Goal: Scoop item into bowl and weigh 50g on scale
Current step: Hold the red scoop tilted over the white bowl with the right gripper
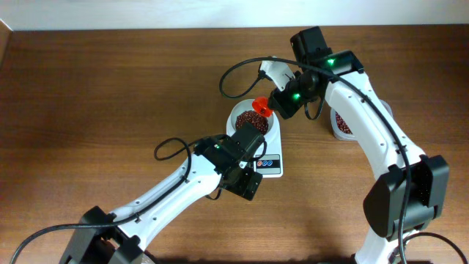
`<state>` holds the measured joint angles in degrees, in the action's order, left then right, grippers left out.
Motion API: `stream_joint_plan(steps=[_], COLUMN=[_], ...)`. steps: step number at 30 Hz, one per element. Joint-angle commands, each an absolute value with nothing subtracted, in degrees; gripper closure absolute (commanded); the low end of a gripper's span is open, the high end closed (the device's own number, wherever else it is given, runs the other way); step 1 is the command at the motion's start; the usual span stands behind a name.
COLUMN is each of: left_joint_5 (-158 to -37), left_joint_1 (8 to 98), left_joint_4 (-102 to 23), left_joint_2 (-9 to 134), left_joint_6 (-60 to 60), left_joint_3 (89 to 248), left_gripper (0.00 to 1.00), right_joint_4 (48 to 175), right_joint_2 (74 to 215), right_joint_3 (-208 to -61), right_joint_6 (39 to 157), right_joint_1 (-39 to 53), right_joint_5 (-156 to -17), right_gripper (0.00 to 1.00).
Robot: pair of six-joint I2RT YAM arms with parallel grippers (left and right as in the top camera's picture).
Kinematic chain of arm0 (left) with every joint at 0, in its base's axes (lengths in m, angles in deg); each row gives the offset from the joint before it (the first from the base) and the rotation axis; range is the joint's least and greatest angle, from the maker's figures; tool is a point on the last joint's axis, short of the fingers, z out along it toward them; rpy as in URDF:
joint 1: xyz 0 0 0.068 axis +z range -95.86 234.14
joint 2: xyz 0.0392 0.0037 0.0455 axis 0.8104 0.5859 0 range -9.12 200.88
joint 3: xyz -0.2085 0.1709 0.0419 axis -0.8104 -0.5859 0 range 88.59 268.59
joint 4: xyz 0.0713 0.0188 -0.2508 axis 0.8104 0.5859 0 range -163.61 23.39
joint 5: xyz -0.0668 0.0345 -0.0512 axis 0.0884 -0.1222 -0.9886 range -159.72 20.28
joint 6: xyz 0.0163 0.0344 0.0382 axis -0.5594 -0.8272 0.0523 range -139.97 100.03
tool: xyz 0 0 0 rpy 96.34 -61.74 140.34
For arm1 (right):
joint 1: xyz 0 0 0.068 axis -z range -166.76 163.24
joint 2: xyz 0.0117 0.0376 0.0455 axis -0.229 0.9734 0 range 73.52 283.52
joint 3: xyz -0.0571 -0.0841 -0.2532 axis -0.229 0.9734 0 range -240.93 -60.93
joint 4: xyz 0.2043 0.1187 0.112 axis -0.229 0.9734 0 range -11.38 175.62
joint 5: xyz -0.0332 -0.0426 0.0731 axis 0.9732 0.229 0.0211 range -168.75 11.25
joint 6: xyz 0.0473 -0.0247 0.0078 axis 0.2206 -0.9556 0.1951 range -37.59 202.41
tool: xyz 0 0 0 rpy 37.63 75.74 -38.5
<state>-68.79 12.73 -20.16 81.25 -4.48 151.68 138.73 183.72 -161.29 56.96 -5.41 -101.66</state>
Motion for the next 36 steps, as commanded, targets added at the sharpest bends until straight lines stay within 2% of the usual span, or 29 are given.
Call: stream_joint_plan(steps=[1,36], left_joint_5=[-68.2,-68.2], left_joint_1=[12.6,12.6], left_joint_4=[-20.2,-20.2], left_joint_2=[80.7,80.7], left_joint_6=[-4.6,-4.6], left_joint_3=[151.3,151.3], left_gripper=[0.01,0.01], right_joint_4=[138.5,137.1], right_joint_2=[181.8,181.8], right_joint_3=[-162.5,-162.5], right_joint_6=[57.4,57.4], right_joint_1=[-5.9,-5.9], right_joint_5=[-101.2,-101.1], right_gripper=[0.96,0.96])
